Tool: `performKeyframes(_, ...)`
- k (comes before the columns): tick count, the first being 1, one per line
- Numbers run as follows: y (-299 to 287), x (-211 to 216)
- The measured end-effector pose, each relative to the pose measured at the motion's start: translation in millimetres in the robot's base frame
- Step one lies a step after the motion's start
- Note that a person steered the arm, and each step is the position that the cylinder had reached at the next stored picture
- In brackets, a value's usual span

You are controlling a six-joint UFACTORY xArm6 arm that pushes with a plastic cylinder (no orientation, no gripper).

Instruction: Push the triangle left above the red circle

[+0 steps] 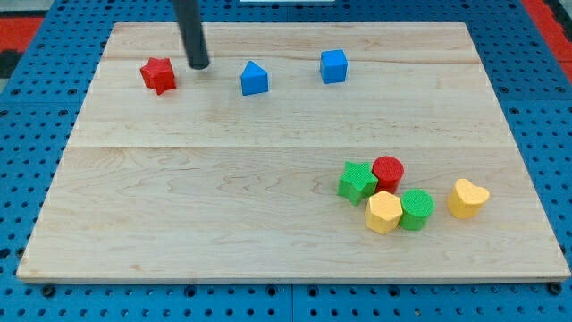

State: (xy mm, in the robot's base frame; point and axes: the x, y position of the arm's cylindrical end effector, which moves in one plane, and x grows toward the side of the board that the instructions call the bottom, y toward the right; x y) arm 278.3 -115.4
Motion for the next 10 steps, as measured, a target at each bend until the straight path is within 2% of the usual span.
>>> performKeyframes(1, 22.8, 32.3)
performKeyframes(2, 74.6, 57.0)
performKeyframes(3, 50.1, 46.8)
performKeyframes(4, 12.3, 14.3)
performKeyframes(5, 65.8, 8.6)
performKeyframes(7, 124.4, 75.7)
performKeyframes(8, 98.2, 62.9)
performKeyframes(9, 148.2, 64.3)
performKeyframes(10, 257.6, 92.0)
